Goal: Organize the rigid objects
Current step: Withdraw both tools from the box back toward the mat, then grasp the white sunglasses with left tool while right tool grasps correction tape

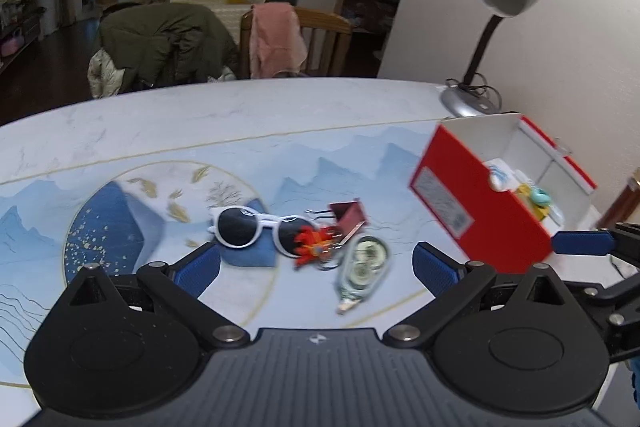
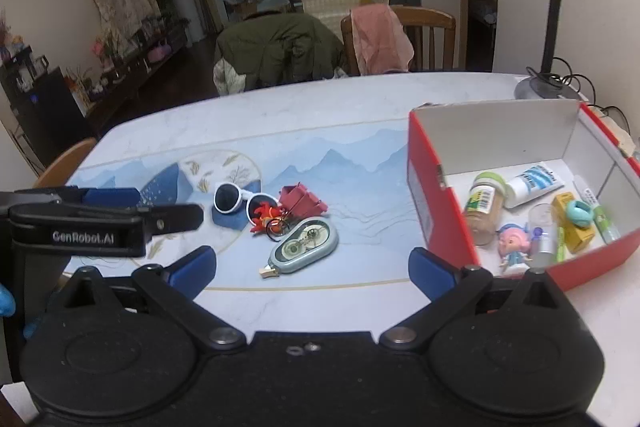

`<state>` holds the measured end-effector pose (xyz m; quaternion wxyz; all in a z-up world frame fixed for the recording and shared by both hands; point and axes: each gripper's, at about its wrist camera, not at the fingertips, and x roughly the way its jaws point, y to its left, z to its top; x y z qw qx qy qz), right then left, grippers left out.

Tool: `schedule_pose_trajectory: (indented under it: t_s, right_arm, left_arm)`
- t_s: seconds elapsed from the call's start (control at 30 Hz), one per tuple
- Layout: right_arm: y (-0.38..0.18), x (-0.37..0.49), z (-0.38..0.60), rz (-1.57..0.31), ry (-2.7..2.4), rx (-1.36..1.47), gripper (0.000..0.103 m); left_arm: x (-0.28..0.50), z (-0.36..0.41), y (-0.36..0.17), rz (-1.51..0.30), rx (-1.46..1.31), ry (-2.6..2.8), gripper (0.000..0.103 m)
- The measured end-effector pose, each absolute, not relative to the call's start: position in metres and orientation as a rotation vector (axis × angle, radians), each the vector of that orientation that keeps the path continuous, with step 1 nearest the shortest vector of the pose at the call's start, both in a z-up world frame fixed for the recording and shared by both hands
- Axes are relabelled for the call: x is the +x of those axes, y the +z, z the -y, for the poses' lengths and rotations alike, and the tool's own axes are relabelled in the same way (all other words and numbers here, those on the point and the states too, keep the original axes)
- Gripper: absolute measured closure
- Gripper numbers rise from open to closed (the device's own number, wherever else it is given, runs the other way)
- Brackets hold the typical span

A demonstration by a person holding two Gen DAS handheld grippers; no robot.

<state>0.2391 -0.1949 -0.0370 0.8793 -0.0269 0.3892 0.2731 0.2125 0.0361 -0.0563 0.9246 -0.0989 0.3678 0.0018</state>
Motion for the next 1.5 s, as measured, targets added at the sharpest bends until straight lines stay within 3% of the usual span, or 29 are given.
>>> schedule_pose_trajectory:
  t_s: [0.47,0.9,1.5]
  right_arm:
    - [-0.077,0.276,0.150,-0.914,0.535,-0.109,0.004]
    - [-0.124,0.314,0.114,-1.025,0.513,-0.159,0.013]
    - [-0.146,0.327,0.092,-1.073,0.465,-0.207,0.021]
  left_arm:
    - [0.267,-0.085,-0.114,-0.849,-0.172,0.119,0.000]
    - [0.307,-0.097,-0.155,-0.900,-0.081,0.158,0.000]
    - [0.325,-0.087,-0.166,-0.827,0.013,0.117,0.001]
